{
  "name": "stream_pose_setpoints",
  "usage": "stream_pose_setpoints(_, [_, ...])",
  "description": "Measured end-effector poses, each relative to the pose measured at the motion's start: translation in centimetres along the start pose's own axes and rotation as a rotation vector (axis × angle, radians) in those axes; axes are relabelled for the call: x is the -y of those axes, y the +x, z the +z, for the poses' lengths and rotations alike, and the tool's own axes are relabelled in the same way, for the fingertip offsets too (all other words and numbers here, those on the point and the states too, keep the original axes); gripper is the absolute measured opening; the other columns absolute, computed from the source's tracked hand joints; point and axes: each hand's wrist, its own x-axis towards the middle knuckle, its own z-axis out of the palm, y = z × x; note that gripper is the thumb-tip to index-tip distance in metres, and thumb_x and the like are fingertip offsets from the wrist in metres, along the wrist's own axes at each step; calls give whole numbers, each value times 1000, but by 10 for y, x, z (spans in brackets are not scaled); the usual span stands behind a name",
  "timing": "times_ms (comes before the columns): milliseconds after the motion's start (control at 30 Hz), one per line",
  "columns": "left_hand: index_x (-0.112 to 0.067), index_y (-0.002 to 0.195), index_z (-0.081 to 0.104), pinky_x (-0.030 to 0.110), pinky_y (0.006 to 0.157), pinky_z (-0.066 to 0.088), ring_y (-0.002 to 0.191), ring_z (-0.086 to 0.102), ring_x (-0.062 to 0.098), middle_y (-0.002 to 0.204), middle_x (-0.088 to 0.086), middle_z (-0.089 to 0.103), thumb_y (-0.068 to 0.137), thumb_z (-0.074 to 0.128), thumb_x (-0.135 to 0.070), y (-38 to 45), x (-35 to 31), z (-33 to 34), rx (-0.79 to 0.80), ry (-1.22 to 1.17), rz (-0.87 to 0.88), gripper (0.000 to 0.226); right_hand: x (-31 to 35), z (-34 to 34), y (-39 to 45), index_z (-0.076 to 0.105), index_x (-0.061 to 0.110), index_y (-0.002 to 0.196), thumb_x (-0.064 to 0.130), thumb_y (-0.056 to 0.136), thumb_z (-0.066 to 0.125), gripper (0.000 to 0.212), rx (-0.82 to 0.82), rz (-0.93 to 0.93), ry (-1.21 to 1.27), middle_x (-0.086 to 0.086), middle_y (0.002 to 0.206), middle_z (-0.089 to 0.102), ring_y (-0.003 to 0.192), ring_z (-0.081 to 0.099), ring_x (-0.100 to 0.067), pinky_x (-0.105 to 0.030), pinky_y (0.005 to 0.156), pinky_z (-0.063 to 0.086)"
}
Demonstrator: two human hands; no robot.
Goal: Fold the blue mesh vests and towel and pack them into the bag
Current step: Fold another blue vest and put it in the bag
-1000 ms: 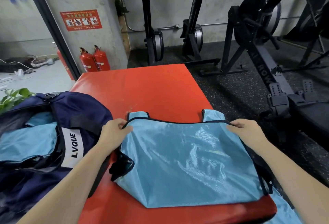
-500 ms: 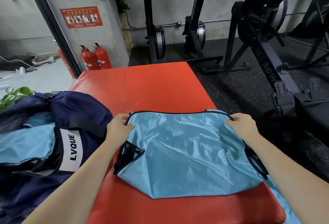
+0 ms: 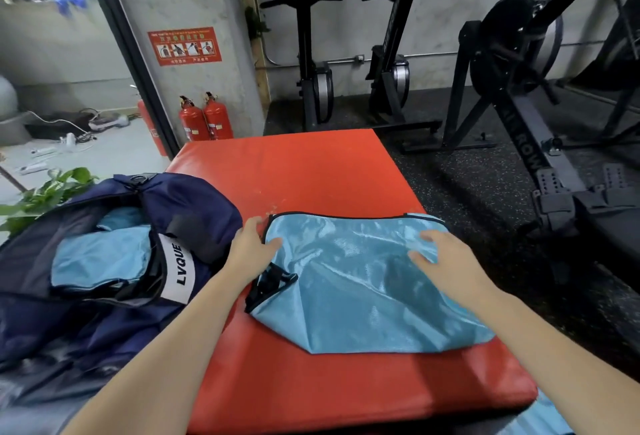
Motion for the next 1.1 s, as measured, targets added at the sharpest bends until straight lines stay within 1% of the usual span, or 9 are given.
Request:
stream_pose_setpoints(200, [-19,125,60,28,90,50,83,63,9,105,1,66,92,64,-22,-52,2,-14,-17,11,170,34,22,20,-47,64,20,122,44,91,66,39,147,-165,-60,4,121,62,115,56,-15,-27,98,40])
stream_pose_setpoints(333, [-25,119,64,13,69,48,63,60,0,85,-10,68,89,70,-34,-86,-1,-12,140,-39,235,33,29,18,-63,64,21,121,47,92,63,39,251,-208,-106,5,115,62,110,57,-14,-21,92,37])
stream_pose_setpoints(467, [-45,111,59,37,94,50,70,60,-1,90,-18,67,75,70,-46,-98,10,-15,165,-2,232,37,32,17,-81,57,22,131,49,95,58,46,334,-234,-172,6,125,55,122,49,-13,-25,104,36])
stream_pose_setpoints(533, [-51,108,56,39,99,43,78,59,-1,89,-22,67,75,70,-46,-101,13,-21,154,62,256,37,32,19,-87,52,21,138,52,95,56,53,332,-243,-231,3,139,50,131,43,-17,-30,111,33])
stream_pose_setpoints(633, [-45,123,57,34,91,29,93,54,3,92,-20,62,85,68,-44,-110,12,-31,168,206,274,39,34,22,-95,42,22,147,66,92,47,71,347,-216,-275,3,155,36,143,31,-20,-34,119,25])
stream_pose_setpoints(733, [-40,129,55,32,87,21,99,47,9,95,-15,55,89,64,-43,-122,16,-32,184,304,250,41,35,23,-102,33,23,153,92,70,17,109,388,-178,-275,6,160,26,148,22,-18,-35,122,18])
stream_pose_setpoints(867, [-32,120,58,34,85,26,106,53,17,93,-11,59,89,63,-40,-129,20,-38,86,319,150,33,30,23,-104,27,25,155,93,62,5,117,397,-178,-246,7,162,20,150,15,-15,-35,123,13])
stream_pose_setpoints(967, [-24,116,58,34,84,42,100,60,21,92,-9,63,85,65,-33,-133,27,-45,56,265,66,33,27,24,-106,27,28,155,98,57,-3,123,384,-162,-254,8,163,19,150,13,-14,-36,123,12])
stream_pose_setpoints(1100, [-15,119,46,33,73,44,102,62,28,109,3,63,81,61,-25,-145,30,-45,84,401,-24,42,24,25,-111,22,36,154,101,46,-14,131,351,-112,-291,8,164,14,152,6,-18,-41,124,8])
